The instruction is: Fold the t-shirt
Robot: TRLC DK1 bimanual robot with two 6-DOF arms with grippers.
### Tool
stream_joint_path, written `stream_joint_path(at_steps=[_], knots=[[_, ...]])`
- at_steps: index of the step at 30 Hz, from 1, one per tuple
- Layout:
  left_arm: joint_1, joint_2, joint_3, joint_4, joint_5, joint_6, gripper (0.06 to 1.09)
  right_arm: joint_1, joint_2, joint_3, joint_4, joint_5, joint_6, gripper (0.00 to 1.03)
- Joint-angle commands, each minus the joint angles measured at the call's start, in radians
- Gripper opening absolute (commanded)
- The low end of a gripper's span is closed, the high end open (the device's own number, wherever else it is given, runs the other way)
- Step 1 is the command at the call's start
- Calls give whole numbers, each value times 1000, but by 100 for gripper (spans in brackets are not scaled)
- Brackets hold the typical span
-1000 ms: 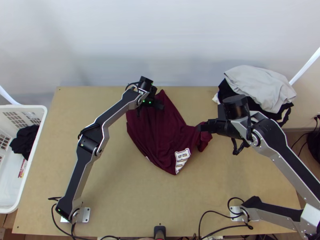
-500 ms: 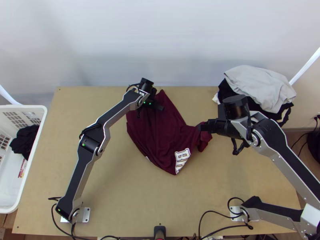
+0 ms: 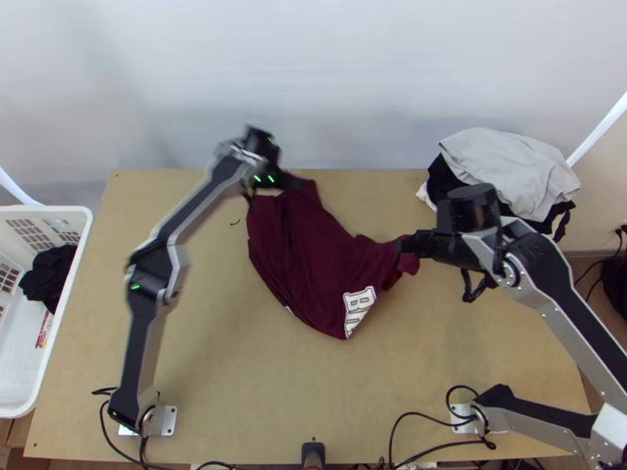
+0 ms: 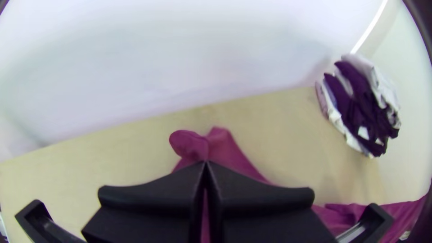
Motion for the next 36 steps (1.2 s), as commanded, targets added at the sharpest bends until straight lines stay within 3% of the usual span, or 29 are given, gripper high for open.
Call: stream_joint_path(at_steps=[1,6,8,11,15,24,36], knots=[[37,-187,16,-16,-1,-45,9,-28,-40,58,-7,10,-5,3],[71,-351,16,-21,-61,-70,9,-103,-29,167,19,21,-83,3],[82,-406,16,-22,-90,-70,9,-117,-26,201,59,64,-124,3],[89,-492,14,-22,-147,-70,9,-120,-35,222,168,160,-207,3],[106,-597,14,-6,-216,-67,9,-125,-74,230,359,211,-282,3],[99,-779,11,53,-385,2,9,-126,-203,153,757,225,-360,3],[53,-953,-53,-3,-435,-16,9,-24,-457,40,764,222,-475,3]])
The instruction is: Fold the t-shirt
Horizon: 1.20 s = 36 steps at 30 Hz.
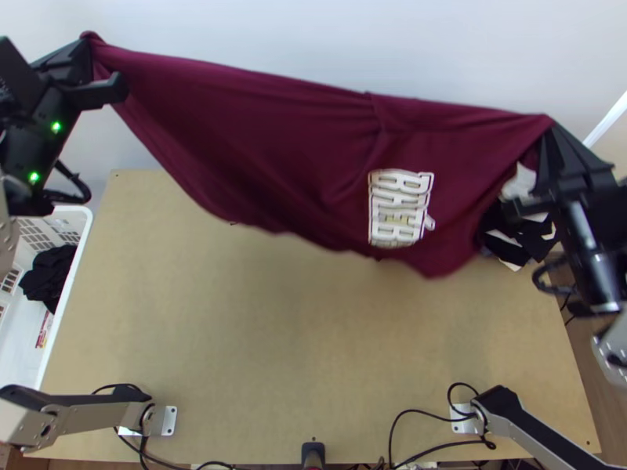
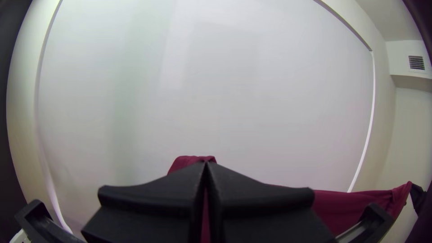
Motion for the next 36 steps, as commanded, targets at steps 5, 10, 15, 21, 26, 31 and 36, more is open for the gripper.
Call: stream_joint_path(at_steps=[5,10,15,21,26,31,36], knots=[[-53,-172,-70,-52,-33,-76,9,84,-194,-5,-45,18,-34,3],[-51,-280,-107,-38,-34,-116,9,84,-240,55,-83,18,-28,3],[-31,-356,-108,7,-60,-98,9,63,-237,147,-100,20,-26,3],[-13,-474,-150,-49,-59,-99,9,64,-223,287,-253,20,20,3],[30,-586,-231,-130,-51,-156,9,73,-223,354,-425,18,104,3],[44,-758,-533,-167,-21,-225,9,73,-251,273,-589,-6,314,3],[58,-902,-786,-203,33,-239,9,77,-326,100,-732,-126,451,3]])
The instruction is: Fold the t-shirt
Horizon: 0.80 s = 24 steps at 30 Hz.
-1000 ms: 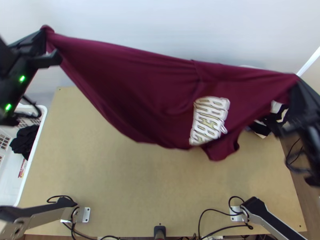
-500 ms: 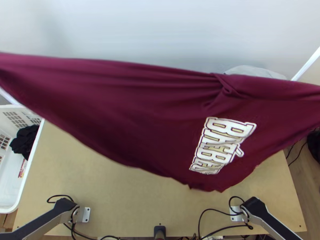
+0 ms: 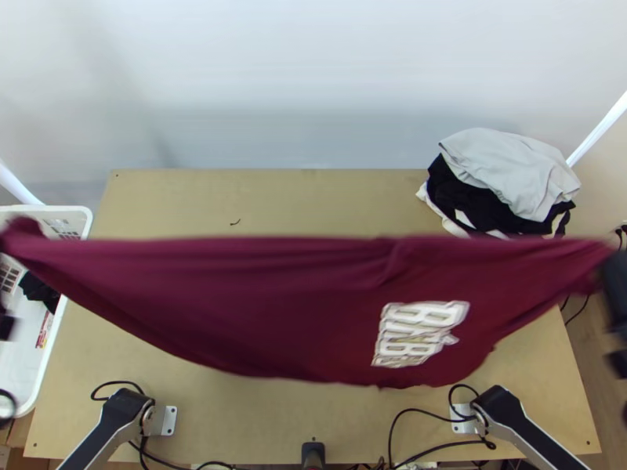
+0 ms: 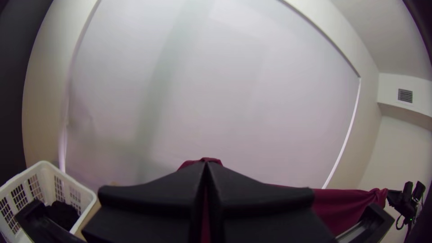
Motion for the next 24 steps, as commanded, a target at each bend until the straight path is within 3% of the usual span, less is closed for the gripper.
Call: stream_joint_path(at_steps=[1,10,17,24], knots=[[24,-90,-128,-30,-8,-32,9,0,-72,-93,-53,-27,124,3],[36,-230,-539,-84,61,-47,9,82,-171,-479,-43,-45,161,3],[34,-139,-748,86,81,-48,9,101,-175,-742,142,-79,257,3],[65,118,-788,295,130,11,9,17,-20,-843,302,-143,294,3]])
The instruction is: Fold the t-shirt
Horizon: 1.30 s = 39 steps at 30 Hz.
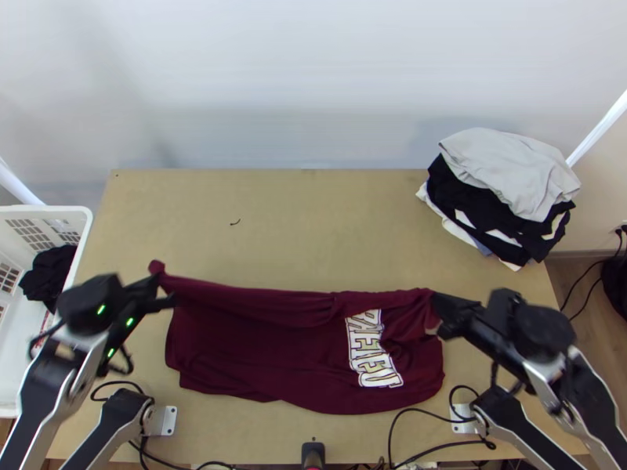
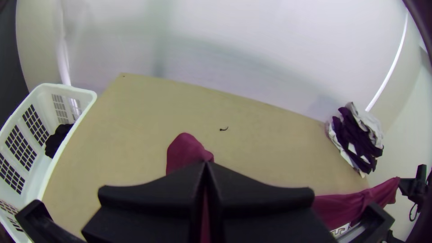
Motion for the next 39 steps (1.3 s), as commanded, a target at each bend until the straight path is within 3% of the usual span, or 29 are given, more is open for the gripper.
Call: stream_joint_path(at_steps=[1,8,17,22,27,39], knots=[[35,93,-36,119,33,52,9,-54,111,-8,66,-35,41,3],[145,435,36,328,148,63,9,-159,323,64,172,-68,60,3],[233,846,282,428,160,20,9,-295,573,173,287,-69,112,3],[216,865,358,273,170,51,9,-297,575,195,292,-69,124,3],[224,757,289,113,318,141,10,-298,564,210,278,-69,122,3],[224,678,191,-203,355,402,10,-292,569,222,261,-69,109,3]])
